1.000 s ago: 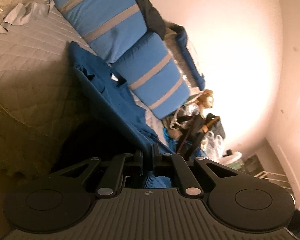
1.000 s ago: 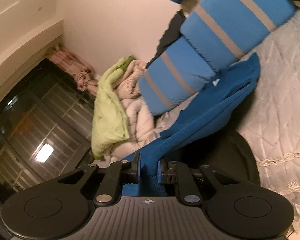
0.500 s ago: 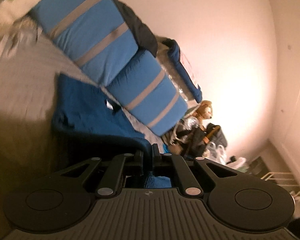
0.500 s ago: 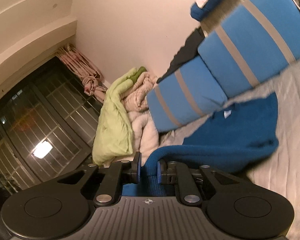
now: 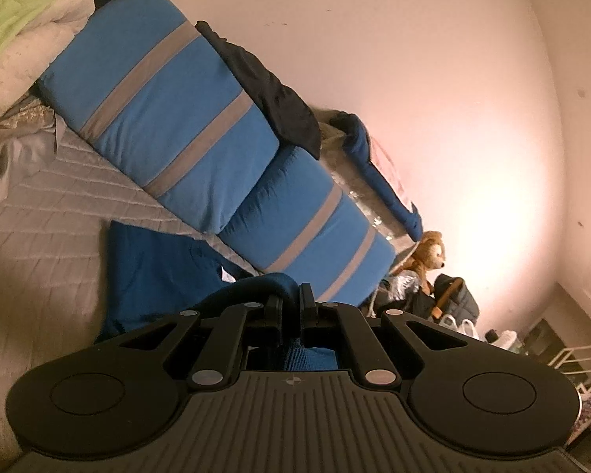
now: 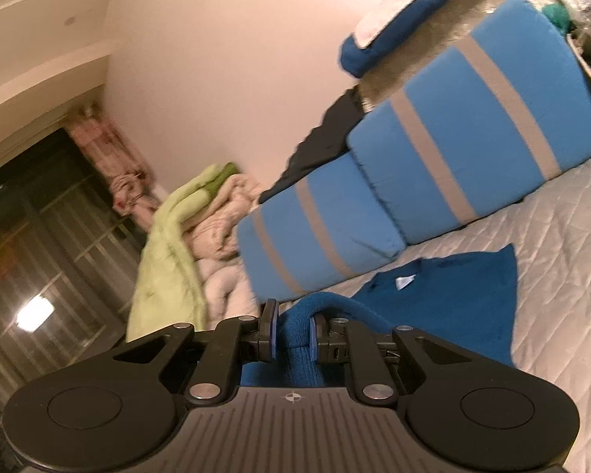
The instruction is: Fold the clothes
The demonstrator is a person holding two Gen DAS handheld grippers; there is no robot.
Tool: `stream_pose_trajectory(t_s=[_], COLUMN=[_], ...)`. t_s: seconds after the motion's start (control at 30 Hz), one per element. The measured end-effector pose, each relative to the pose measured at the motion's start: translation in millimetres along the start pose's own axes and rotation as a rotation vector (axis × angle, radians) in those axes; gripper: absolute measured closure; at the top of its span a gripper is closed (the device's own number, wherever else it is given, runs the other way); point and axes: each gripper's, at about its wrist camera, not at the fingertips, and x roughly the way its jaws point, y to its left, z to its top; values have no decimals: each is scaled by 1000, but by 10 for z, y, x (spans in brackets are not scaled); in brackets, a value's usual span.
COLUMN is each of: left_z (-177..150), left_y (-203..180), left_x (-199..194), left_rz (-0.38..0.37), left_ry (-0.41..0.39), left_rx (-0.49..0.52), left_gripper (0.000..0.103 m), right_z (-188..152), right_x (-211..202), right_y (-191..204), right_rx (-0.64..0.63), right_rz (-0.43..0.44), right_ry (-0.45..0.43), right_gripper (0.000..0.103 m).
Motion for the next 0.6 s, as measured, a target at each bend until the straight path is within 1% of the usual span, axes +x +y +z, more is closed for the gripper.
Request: stream_pose_trajectory(t_s=[0.23, 0.6], left_z=[196, 564], left_y=[37, 179], left_x=[264, 690], left_rz=[29, 71], left_ry=[1, -10], left_rx=[-3, -33], left_gripper=[96, 96], right_z=[189, 538], right_x=[283, 738], right_y=[-125, -250], right_rx=[22, -9], right_rz=[-82, -118], right_ry=[-17, -23], right_gripper=[86, 86])
